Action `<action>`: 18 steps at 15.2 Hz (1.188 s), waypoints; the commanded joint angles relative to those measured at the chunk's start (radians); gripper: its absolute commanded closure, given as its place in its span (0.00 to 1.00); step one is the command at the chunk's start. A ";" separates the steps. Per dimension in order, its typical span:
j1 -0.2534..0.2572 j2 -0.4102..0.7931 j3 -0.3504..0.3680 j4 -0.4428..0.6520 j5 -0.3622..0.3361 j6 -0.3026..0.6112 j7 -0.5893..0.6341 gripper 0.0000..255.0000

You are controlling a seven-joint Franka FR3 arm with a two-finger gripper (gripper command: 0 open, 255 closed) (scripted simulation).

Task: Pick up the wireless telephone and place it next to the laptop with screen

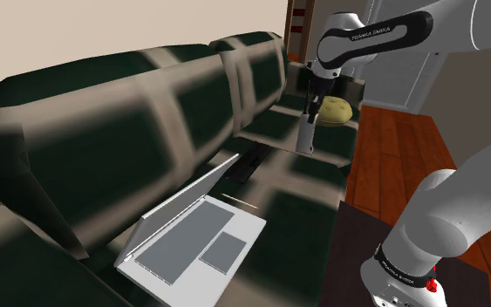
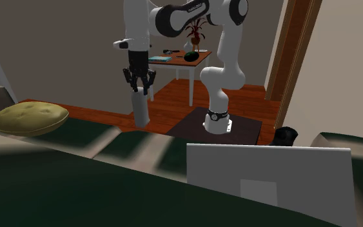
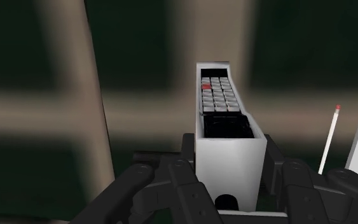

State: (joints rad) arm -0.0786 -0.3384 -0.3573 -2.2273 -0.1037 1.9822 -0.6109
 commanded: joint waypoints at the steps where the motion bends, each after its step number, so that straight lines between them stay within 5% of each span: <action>1: 0.000 -0.007 0.003 0.022 0.000 -0.029 0.001 1.00; 18: 0.009 -0.003 0.019 0.254 0.011 -0.257 0.000 1.00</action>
State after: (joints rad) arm -0.0706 -0.3433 -0.3392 -1.9924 -0.0942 1.7425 -0.6105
